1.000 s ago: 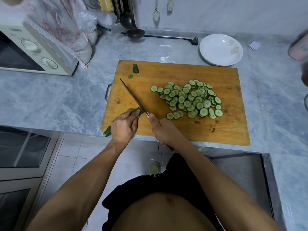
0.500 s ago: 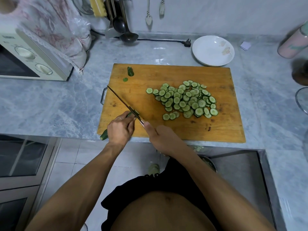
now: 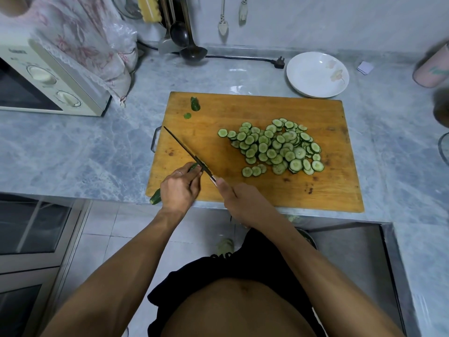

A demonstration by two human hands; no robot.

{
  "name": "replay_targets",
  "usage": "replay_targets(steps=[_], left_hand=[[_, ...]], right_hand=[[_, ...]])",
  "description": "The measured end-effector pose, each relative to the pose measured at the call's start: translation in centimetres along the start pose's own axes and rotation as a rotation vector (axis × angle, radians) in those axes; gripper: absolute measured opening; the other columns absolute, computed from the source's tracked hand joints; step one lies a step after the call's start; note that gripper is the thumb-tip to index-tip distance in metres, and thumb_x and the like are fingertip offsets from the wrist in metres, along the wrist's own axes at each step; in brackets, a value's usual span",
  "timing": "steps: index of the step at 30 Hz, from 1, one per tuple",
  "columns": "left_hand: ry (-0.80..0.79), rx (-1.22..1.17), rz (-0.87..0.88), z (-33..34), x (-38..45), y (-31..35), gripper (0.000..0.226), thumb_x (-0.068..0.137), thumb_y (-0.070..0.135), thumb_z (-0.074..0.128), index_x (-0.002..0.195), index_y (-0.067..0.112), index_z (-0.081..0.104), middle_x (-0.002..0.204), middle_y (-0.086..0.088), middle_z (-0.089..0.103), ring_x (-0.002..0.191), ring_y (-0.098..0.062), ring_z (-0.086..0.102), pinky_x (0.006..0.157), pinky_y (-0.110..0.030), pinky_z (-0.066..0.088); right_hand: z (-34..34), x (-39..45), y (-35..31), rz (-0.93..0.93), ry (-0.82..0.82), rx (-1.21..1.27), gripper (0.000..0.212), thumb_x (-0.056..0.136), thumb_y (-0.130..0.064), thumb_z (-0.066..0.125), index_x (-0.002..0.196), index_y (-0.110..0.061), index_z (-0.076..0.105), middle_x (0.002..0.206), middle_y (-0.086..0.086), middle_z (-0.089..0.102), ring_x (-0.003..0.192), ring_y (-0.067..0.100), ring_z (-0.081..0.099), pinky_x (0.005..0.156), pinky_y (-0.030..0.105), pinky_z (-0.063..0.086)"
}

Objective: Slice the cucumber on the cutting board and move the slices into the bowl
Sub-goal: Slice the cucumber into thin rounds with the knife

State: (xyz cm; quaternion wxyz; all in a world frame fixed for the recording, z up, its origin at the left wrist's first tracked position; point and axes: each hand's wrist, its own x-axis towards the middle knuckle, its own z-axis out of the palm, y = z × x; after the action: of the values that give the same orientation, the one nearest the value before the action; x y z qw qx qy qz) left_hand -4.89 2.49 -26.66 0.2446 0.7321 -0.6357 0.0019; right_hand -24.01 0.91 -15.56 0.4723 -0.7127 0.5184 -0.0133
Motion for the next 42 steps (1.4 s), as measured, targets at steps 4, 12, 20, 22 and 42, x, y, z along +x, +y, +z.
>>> replay_targets(steps=[4, 12, 20, 22, 42], left_hand=[[-0.026, 0.008, -0.009, 0.2, -0.1, -0.3, 0.026, 0.092, 0.029, 0.052, 0.098, 0.025, 0.077, 0.117, 0.003, 0.07, 0.084, -0.024, 0.067, 0.059, -0.025, 0.044], [-0.017, -0.008, -0.004, 0.5, 0.0, -0.2, 0.035, 0.093, 0.032, 0.044, 0.101, 0.022, 0.077, 0.117, 0.0, 0.07, 0.09, -0.025, 0.067, 0.062, -0.027, 0.047], [0.021, -0.011, -0.005, 0.5, 0.0, 0.0, 0.032, 0.09, 0.029, 0.048, 0.095, 0.019, 0.078, 0.115, -0.008, 0.071, 0.09, -0.028, 0.07, 0.064, -0.032, 0.053], [0.013, -0.013, -0.004, 0.4, -0.1, -0.1, 0.032, 0.09, 0.029, 0.048, 0.096, 0.019, 0.078, 0.115, -0.008, 0.071, 0.09, -0.029, 0.07, 0.064, -0.032, 0.053], [0.034, -0.091, -0.022, -0.2, 0.0, 0.3, 0.034, 0.089, 0.034, 0.05, 0.097, 0.019, 0.079, 0.112, -0.004, 0.073, 0.088, -0.024, 0.072, 0.066, -0.027, 0.053]], right_hand=[[-0.2, 0.1, -0.2, -0.012, 0.001, -0.005, 0.067, 0.103, -0.056, 0.021, 0.064, -0.01, 0.051, 0.066, 0.008, 0.057, 0.063, 0.019, 0.055, 0.059, 0.03, 0.041], [0.4, 1.2, -0.5, 0.013, -0.005, 0.053, 0.067, 0.103, -0.056, 0.022, 0.059, -0.013, 0.047, 0.06, 0.004, 0.054, 0.059, 0.017, 0.054, 0.053, 0.029, 0.037], [1.5, 3.1, -0.6, 0.003, 0.004, 0.033, 0.061, 0.105, -0.05, 0.021, 0.059, -0.016, 0.044, 0.071, 0.007, 0.054, 0.077, 0.022, 0.052, 0.07, 0.028, 0.032], [1.7, 3.2, -0.4, -0.003, 0.006, 0.019, 0.061, 0.106, -0.049, 0.021, 0.06, -0.017, 0.044, 0.076, 0.009, 0.056, 0.079, 0.022, 0.053, 0.071, 0.027, 0.032], [0.3, 0.1, 0.2, -0.03, 0.016, 0.012, 0.068, 0.103, -0.055, 0.022, 0.064, -0.008, 0.049, 0.068, 0.016, 0.059, 0.066, 0.027, 0.057, 0.063, 0.035, 0.043]])
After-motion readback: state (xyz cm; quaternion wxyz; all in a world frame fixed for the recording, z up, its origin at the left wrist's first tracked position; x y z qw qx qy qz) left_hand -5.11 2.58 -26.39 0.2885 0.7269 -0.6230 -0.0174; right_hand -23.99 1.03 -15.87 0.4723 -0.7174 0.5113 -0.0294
